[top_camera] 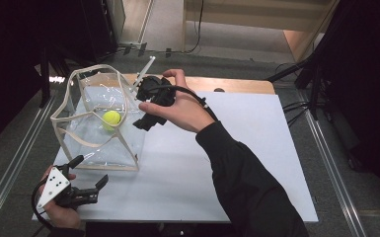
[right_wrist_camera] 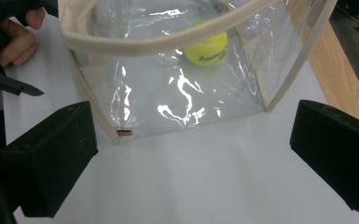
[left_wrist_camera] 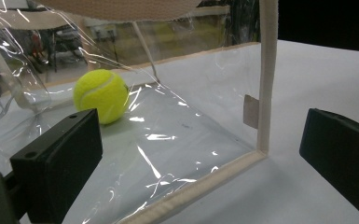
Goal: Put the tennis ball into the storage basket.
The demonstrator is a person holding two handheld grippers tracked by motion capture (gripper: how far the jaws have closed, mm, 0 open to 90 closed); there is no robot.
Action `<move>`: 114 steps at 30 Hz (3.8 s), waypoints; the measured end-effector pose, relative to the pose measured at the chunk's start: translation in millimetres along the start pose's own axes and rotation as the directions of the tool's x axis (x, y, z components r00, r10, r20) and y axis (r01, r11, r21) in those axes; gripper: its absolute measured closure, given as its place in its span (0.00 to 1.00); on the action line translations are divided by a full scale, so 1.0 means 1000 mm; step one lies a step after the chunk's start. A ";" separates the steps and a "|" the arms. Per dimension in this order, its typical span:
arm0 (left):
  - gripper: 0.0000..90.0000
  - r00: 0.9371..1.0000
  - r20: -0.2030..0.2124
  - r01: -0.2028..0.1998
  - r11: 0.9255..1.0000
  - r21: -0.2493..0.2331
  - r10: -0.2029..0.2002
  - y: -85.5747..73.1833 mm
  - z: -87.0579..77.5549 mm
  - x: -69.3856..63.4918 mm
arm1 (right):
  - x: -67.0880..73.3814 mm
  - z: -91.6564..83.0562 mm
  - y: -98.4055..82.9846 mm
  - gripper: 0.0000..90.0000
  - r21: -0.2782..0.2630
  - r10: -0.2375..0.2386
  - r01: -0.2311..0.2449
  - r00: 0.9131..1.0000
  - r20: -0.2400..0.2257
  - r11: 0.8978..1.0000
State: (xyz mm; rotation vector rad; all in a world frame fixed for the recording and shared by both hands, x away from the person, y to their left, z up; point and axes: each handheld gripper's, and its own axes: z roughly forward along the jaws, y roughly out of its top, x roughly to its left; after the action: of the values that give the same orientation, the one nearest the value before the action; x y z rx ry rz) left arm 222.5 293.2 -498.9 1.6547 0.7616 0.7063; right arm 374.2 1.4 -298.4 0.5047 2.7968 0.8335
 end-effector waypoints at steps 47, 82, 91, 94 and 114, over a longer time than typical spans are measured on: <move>0.00 1.000 -0.004 -0.004 1.000 0.007 0.004 0.000 0.000 -0.001 | 0.021 0.036 -0.124 0.00 -0.091 0.085 -0.082 0.996 0.036 0.992; 0.00 1.000 -0.004 -0.010 1.000 0.015 0.010 0.000 0.000 -0.001 | 0.026 0.036 -0.203 0.00 -0.241 0.206 -0.186 0.977 0.061 0.953; 0.00 1.000 -0.003 -0.009 1.000 0.013 0.009 0.000 0.000 -0.001 | 0.026 0.033 -0.226 0.00 -0.285 0.244 -0.215 0.967 0.072 0.934; 0.00 1.000 -0.003 -0.012 1.000 0.014 0.012 0.000 0.000 -0.001 | 0.027 0.031 -0.234 0.00 -0.297 0.257 -0.225 0.963 0.074 0.928; 0.00 1.000 -0.005 -0.014 1.000 0.015 0.014 0.000 0.000 -0.002 | 0.028 0.015 -0.291 0.00 -0.362 0.367 -0.311 0.926 0.094 0.879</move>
State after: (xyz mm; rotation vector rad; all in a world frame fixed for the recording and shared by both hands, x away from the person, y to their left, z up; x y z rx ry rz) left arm 221.4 291.9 -499.1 1.6744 0.7609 0.7162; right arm 274.0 -209.6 -475.6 0.9692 2.3749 1.2567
